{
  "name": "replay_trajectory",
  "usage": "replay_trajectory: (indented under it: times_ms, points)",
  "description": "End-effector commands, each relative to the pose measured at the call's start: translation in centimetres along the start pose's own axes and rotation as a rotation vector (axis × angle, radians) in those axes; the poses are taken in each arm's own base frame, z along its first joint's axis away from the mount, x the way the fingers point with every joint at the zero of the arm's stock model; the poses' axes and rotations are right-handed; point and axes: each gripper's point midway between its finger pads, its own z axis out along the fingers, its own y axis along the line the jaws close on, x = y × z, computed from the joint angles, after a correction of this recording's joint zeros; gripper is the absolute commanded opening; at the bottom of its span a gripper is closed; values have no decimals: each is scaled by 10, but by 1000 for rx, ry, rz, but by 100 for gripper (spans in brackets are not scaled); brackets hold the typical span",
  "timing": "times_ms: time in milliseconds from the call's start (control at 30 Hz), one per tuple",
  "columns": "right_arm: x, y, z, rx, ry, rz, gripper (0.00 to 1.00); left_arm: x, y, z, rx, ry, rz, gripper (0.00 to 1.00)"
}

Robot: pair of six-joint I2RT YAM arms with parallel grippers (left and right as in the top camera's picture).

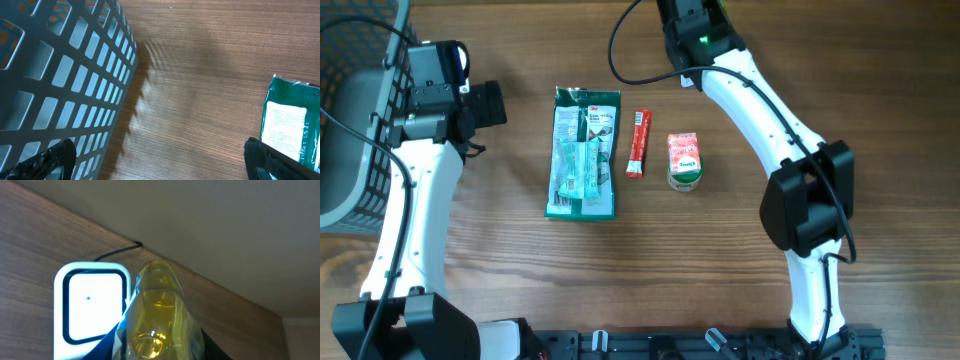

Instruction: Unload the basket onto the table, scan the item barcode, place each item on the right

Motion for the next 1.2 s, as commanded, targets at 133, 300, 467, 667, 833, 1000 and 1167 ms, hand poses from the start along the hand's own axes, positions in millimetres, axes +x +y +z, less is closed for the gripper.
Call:
replay_trajectory:
  times_ms: [133,300,467,667,833,1000,1167]
  points:
    - [1,16,13,107,6,1,5,-2,1,-1,-2,-5,6,100]
    - [11,32,20,157,29,1,5,-1,1,-1,-2,-5,6,100]
    - [14,30,18,179,42,11,4,-2,1,-1,-2,-5,6,100]
    - [-1,-16,-20,225,28,95,4,-2,1,-1,-2,-5,6,100]
    - [4,-56,-67,55,55,253,4,-2,1,-1,-2,-5,6,100]
    - [73,-81,-92,-166,309,373,4,-2,1,-1,-2,-5,6,100]
    - [162,-113,-85,-315,613,486,4,-2,1,-1,-2,-5,6,100]
